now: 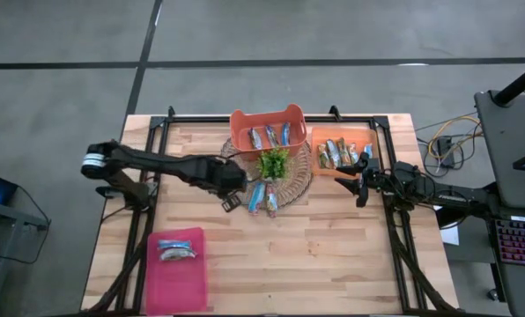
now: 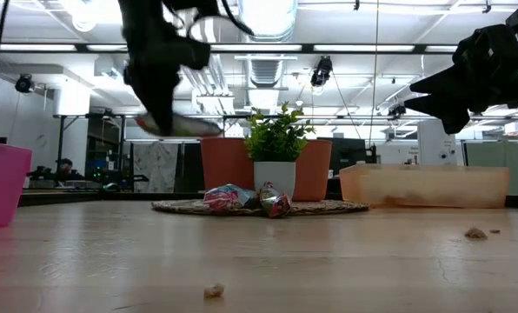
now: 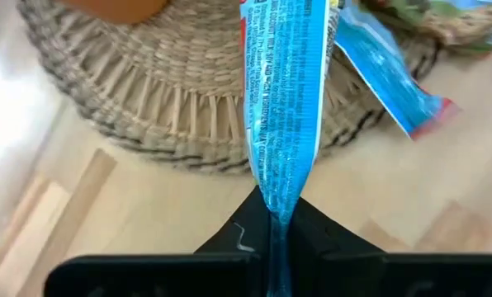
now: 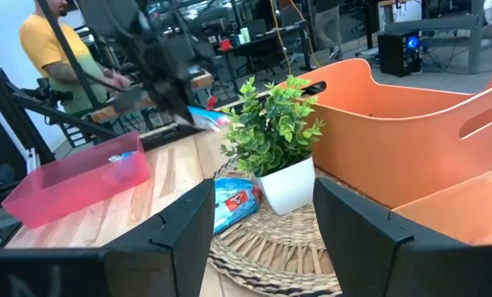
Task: Pick and place Granola Bars by type
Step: Put the red granola bar into the pink bin
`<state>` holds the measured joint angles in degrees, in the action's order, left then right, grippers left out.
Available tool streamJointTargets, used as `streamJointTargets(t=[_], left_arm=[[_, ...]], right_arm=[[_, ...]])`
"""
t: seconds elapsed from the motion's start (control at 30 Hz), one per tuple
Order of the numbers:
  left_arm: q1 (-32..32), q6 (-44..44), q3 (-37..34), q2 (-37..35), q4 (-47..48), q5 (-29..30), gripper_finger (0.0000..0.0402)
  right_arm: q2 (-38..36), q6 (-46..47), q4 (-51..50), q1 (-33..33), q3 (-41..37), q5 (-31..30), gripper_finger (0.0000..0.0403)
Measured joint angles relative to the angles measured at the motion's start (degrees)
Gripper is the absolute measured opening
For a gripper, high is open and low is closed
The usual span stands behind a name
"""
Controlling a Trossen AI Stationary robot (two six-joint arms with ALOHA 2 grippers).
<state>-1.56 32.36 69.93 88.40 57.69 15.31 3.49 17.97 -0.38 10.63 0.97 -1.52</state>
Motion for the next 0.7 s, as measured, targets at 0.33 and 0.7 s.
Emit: streamJointTargets(t=[0.33,0.7], left_arm=[[-9.5,5.4,5.4,-6.6,10.4,1.9,0.0],[-28.1,16.4,12.4,-7.2,14.2,2.3,0.0]], right_arm=[[0.0,0.0,0.0,0.0,0.0,0.0,0.0196],[0.0,0.0,0.0,0.0,0.0,0.0,0.0196]])
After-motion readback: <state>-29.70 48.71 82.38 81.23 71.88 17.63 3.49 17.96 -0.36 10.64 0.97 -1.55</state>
